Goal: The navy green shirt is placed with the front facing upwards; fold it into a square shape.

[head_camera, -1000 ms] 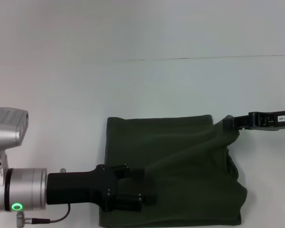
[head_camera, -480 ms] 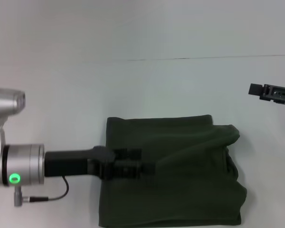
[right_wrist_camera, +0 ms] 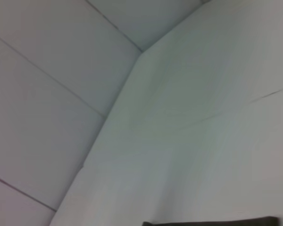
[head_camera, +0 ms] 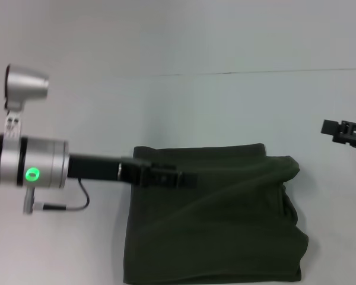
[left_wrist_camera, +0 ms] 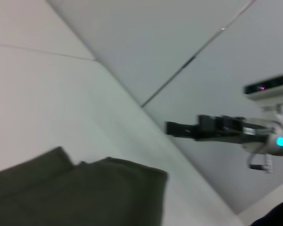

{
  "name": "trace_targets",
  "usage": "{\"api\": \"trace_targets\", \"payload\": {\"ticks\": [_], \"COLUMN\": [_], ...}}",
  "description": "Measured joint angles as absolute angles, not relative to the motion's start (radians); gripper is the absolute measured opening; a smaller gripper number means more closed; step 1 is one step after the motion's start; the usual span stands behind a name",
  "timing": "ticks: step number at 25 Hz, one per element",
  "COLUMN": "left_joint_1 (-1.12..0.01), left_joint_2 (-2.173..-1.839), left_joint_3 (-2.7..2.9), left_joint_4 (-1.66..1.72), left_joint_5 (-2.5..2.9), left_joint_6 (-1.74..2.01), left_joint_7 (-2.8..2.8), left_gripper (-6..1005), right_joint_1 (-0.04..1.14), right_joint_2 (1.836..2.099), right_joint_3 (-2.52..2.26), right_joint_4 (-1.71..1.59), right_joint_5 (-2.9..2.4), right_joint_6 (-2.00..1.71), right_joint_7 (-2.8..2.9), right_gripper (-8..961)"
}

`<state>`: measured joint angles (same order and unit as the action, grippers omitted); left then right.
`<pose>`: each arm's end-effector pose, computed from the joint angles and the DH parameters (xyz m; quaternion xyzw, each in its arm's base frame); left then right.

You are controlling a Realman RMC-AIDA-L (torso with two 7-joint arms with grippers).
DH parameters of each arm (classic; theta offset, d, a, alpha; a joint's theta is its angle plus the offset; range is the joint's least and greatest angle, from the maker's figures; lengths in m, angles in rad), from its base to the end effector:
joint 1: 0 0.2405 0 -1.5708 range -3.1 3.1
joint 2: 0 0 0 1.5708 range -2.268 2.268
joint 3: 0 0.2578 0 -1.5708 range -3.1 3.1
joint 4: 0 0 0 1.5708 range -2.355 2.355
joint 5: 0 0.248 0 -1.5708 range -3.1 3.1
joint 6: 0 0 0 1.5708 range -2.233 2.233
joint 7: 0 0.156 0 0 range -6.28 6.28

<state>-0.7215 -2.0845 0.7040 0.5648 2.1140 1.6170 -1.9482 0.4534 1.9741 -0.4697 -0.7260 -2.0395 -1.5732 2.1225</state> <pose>-0.2218 0.3831 -0.0421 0.8839 0.4135 0.2148 0.0392 0.3414 0.3606 0.0820 -0.7579 0.5559 0.3029 0.1576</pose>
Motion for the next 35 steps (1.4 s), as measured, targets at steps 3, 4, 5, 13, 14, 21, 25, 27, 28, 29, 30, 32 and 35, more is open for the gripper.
{"api": "trace_targets", "payload": {"ticks": [3, 4, 5, 13, 14, 21, 25, 27, 28, 29, 30, 32, 35], "left_joint_1": [-0.760, -0.773, -0.782, -0.809, -0.801, -0.727, -0.707, -0.704, -0.703, -0.703, -0.702, -0.702, -0.702], "left_joint_2": [-2.079, -2.081, -2.083, -2.096, -2.098, -2.123, -2.129, -2.131, -2.132, -2.133, -2.134, -2.134, -2.135], "left_joint_3": [0.754, 0.785, 0.812, 0.949, 0.944, 0.920, 0.918, 0.918, 0.918, 0.918, 0.918, 0.918, 0.919], "left_joint_4": [0.603, 0.622, 0.634, 0.654, 0.655, 0.702, 0.717, 0.717, 0.718, 0.718, 0.718, 0.718, 0.718], "left_joint_5": [2.118, 2.120, 2.122, 2.122, 2.119, 2.113, 2.097, 2.092, 2.090, 2.090, 2.090, 2.087, 2.074], "left_joint_6": [1.555, 1.522, 1.495, 1.359, 1.361, 1.372, 1.378, 1.379, 1.379, 1.379, 1.379, 1.382, 1.386], "left_joint_7": [-1.950, -1.952, -1.956, -2.002, -2.001, -1.999, -1.999, -1.998, -1.998, -1.998, -1.998, -1.998, -1.996], "left_gripper": [900, 900, 899, 898, 898, 896, 896, 895, 895, 895, 895, 894, 894], "right_joint_1": [0.433, 0.425, 0.416, 0.390, 0.398, 0.502, 0.543, 0.552, 0.554, 0.555, 0.556, 0.560, 0.575], "right_joint_2": [1.966, 1.965, 1.964, 1.954, 1.953, 1.953, 1.954, 1.956, 1.957, 1.959, 1.960, 1.963, 1.965], "right_joint_3": [-0.462, -0.454, -0.442, -0.431, -0.433, -0.432, -0.428, -0.431, -0.432, -0.431, -0.429, -0.426, -0.426], "right_joint_4": [-0.726, -0.725, -0.725, -0.724, -0.724, -0.597, -0.532, -0.523, -0.520, -0.518, -0.516, -0.508, -0.481], "right_joint_5": [-2.039, -2.039, -2.038, -2.078, -2.106, -2.241, -2.234, -2.235, -2.235, -2.235, -2.234, -2.234, -2.233], "right_joint_6": [-1.572, -1.572, -1.573, -1.620, -1.621, -1.570, -1.534, -1.508, -1.490, -1.477, -1.462, -1.435, -1.405], "right_joint_7": [2.124, 2.125, 2.125, 2.165, 2.196, 2.376, 2.416, 2.435, 2.444, 2.449, 2.455, 2.463, 2.465], "right_gripper": [839, 839, 839, 838, 837, 836, 836, 835, 835, 835, 835, 834, 834]}}
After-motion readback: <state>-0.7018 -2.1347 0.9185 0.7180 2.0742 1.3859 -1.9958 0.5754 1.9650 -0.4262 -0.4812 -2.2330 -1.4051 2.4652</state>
